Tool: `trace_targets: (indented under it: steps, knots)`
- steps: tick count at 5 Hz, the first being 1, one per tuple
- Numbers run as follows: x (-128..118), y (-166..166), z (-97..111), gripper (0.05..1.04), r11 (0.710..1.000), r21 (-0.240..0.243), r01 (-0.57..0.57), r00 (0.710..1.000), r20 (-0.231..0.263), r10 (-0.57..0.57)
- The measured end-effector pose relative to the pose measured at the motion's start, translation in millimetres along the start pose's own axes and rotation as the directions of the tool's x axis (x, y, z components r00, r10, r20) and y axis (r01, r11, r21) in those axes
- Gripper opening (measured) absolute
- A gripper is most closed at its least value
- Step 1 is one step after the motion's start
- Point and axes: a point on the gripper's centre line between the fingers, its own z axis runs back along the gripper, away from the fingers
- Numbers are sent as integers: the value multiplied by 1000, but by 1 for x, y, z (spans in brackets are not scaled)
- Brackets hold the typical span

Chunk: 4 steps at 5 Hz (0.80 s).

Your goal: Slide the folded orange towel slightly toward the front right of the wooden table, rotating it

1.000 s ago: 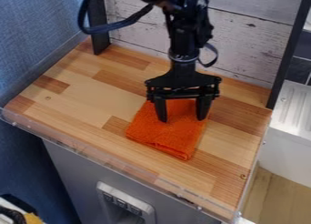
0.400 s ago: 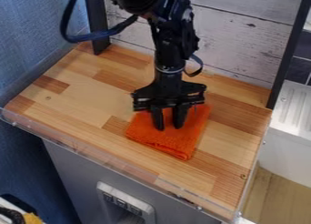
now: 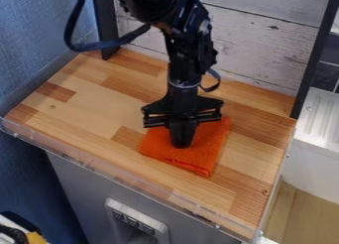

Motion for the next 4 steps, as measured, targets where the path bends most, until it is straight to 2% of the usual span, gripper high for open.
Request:
trace_targets:
  steps: [1, 2, 4]
  knots:
    - [-4, 3, 0, 63, 996, 14, 89, 996, -24, -89]
    - [-11, 1, 0, 63, 980, 20, 198, 979, -54, -196]
    - [-23, -2, 2, 63, 922, 5, 387, 917, -105, -384]
